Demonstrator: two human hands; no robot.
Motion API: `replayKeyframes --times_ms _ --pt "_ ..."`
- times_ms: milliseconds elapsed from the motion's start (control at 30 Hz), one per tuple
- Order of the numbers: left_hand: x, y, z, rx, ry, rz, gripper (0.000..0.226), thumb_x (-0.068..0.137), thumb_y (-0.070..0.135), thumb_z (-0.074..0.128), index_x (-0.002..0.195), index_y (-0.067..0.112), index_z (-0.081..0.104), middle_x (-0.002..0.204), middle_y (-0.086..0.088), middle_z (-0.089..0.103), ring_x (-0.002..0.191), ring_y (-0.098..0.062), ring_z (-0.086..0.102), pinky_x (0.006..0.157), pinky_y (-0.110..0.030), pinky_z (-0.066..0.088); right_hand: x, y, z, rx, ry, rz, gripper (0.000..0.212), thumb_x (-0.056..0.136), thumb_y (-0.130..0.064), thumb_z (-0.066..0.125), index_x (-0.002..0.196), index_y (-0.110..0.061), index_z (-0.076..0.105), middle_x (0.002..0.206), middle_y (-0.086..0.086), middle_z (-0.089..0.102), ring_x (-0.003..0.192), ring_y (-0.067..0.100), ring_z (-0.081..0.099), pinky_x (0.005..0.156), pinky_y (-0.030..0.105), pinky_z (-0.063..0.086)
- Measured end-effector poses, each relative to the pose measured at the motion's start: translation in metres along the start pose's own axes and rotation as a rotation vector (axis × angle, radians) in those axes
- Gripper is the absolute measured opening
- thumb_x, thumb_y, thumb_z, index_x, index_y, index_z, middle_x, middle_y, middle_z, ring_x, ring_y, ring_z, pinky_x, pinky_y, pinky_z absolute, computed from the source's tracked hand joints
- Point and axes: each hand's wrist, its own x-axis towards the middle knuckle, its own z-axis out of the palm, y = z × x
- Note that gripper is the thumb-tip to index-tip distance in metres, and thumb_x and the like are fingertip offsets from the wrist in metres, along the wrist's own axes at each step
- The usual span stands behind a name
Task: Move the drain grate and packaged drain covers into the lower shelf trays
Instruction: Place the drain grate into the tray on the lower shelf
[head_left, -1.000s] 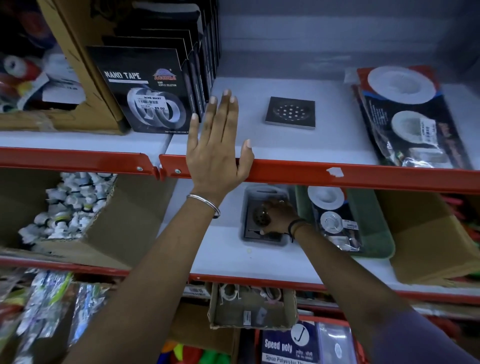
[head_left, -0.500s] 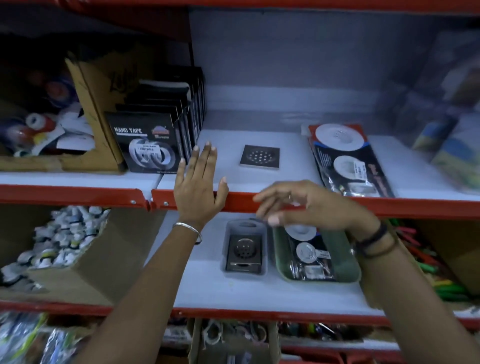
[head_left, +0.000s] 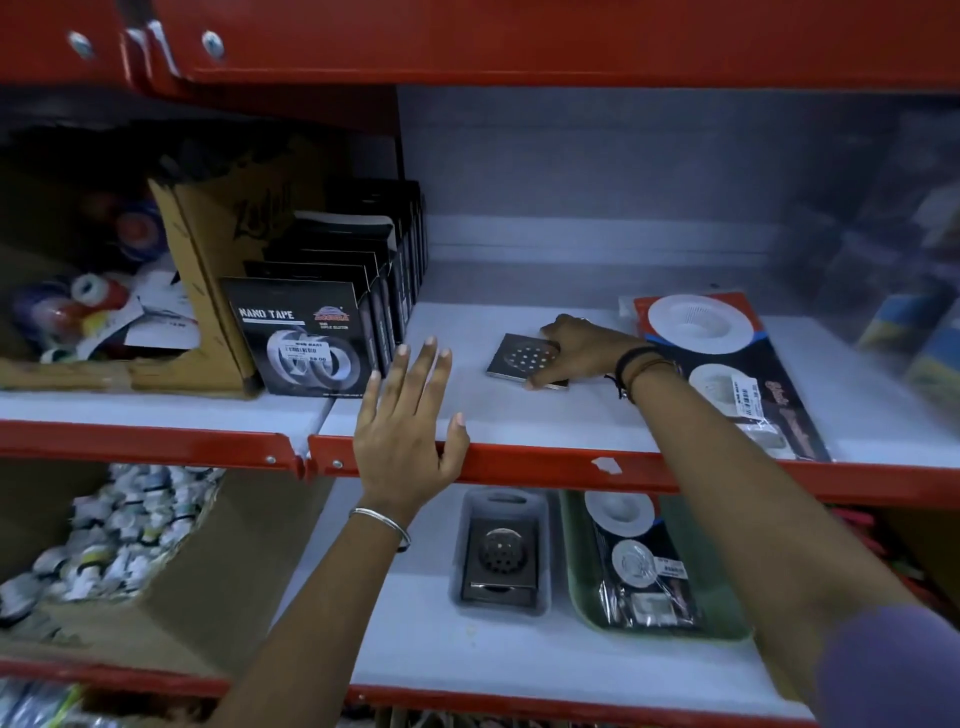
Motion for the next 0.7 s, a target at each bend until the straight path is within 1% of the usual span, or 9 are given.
replayKeyframes --times_ms 100,167,267,367,433,500,567,633,700 --pt "0.0 0.0 0.0 0.007 0.0 0.003 0.063 0.083 0.04 0.037 0.143 0.019 0.036 0.151 -0.001 0.036 0.141 -0.02 0.032 0.114 -0.041 0.026 -0.009 -0.01 -0.003 -0.073 0.031 -0.022 0.052 0.065 -0.061 0.071 0.089 -0.018 0.055 0.098 0.004 0.05 0.089 0.02 0.054 0.068 0.03 0.043" --pt "-0.001 0.0 -0.001 0.007 0.001 0.003 0.063 0.083 0.039 0.037 0.143 0.019 0.036 0.15 -0.001 0.036 0.141 -0.02 0.033 0.114 -0.041 0.026 -0.025 -0.015 -0.008 -0.026 0.074 -0.05 0.049 0.064 -0.059 0.072 0.083 -0.017 0.056 0.097 0.004 0.049 0.087 0.02 0.053 0.069 0.031 0.045" --pt "0.0 0.0 0.0 0.011 -0.01 -0.005 0.064 0.084 0.039 0.036 0.144 0.016 0.034 0.151 -0.004 0.035 0.141 -0.02 0.032 0.114 -0.04 0.024 -0.066 -0.029 -0.024 0.083 0.155 -0.129 0.052 0.066 -0.054 0.074 0.101 -0.019 0.057 0.106 0.003 0.045 0.101 0.021 0.05 0.085 0.036 0.047" --pt "0.001 0.001 -0.002 0.019 -0.052 -0.017 0.068 0.085 0.04 0.032 0.146 0.01 0.028 0.154 -0.008 0.029 0.144 -0.02 0.024 0.117 -0.038 0.017 -0.131 -0.048 -0.036 0.145 0.146 -0.201 0.074 0.066 -0.051 0.077 0.127 -0.019 0.049 0.122 0.003 0.043 0.111 0.017 0.045 0.097 0.032 0.041" --pt "0.001 0.002 -0.003 0.014 -0.073 -0.019 0.069 0.086 0.04 0.03 0.147 0.008 0.025 0.156 -0.01 0.025 0.145 -0.02 0.02 0.118 -0.038 0.014 -0.176 -0.056 -0.035 0.192 0.086 -0.275 0.089 0.059 -0.056 0.076 0.134 -0.021 0.044 0.124 -0.003 0.043 0.115 0.012 0.043 0.099 0.025 0.036" --pt "0.0 0.003 -0.003 0.02 -0.083 -0.015 0.069 0.086 0.039 0.029 0.147 0.007 0.024 0.156 -0.011 0.025 0.145 -0.02 0.02 0.118 -0.037 0.013 -0.209 -0.059 -0.024 0.232 -0.03 -0.391 0.089 0.056 -0.061 0.072 0.132 -0.025 0.046 0.119 -0.004 0.045 0.115 0.01 0.046 0.101 0.021 0.037" --pt "0.0 0.003 -0.003 0.031 -0.09 -0.008 0.068 0.087 0.039 0.029 0.147 0.007 0.023 0.156 -0.011 0.024 0.145 -0.02 0.019 0.118 -0.036 0.011 -0.222 -0.058 0.0 0.238 -0.169 -0.449 0.087 0.059 -0.059 0.073 0.133 -0.023 0.046 0.119 -0.004 0.044 0.117 0.01 0.046 0.102 0.02 0.037" --pt "0.0 0.003 -0.003 0.031 -0.086 -0.005 0.068 0.088 0.038 0.029 0.147 0.008 0.023 0.156 -0.01 0.024 0.145 -0.02 0.018 0.119 -0.036 0.011 -0.22 -0.058 0.029 0.198 -0.279 -0.407 0.089 0.063 -0.055 0.075 0.138 -0.02 0.043 0.122 -0.003 0.043 0.117 0.01 0.044 0.104 0.021 0.036" --pt "-0.001 0.002 -0.001 0.033 -0.075 -0.006 0.067 0.088 0.038 0.03 0.147 0.008 0.023 0.156 -0.01 0.025 0.145 -0.02 0.02 0.119 -0.036 0.013 -0.203 -0.053 0.064 0.162 -0.379 -0.307 0.084 0.066 -0.053 0.076 0.135 -0.017 0.046 0.121 0.001 0.045 0.114 0.015 0.045 0.104 0.029 0.039"
